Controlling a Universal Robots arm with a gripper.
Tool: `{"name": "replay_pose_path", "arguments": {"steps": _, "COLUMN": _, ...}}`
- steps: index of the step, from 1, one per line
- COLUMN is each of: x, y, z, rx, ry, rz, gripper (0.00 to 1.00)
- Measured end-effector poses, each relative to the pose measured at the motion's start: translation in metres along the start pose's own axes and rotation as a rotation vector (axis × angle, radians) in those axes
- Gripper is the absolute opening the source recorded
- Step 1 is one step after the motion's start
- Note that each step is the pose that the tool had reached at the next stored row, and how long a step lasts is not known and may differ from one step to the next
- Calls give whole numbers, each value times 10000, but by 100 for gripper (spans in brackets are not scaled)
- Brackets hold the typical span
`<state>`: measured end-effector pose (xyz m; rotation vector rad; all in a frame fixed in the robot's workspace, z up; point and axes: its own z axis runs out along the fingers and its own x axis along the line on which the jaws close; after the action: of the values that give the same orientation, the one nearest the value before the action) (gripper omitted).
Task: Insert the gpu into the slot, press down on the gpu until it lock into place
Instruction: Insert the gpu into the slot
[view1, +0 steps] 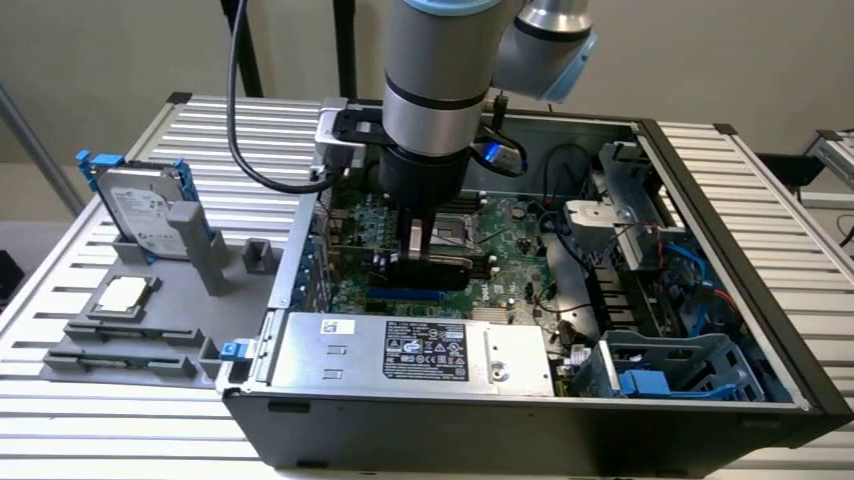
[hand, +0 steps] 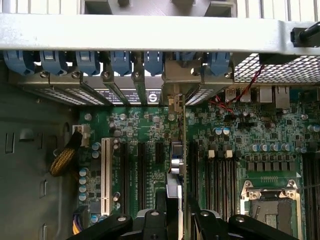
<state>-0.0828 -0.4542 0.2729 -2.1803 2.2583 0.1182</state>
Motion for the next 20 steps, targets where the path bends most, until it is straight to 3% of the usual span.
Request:
{"name": "replay_pose_path", "arguments": {"steps": 6, "x": 3, "y": -3, "z": 50, "rx": -6, "ry": -1, "rz": 1, "gripper": 26}}
{"name": "replay_pose_path", "arguments": {"steps": 13, "x": 5, "y": -5, "z": 97, "rx": -81, "ry": 3, "rz": 6, "gripper": 26}}
{"name": "replay_pose_path", "arguments": {"steps": 20, "x": -6, "y": -10, "z": 104, "rx": -84, "ry": 2, "rz": -5, "gripper": 26}}
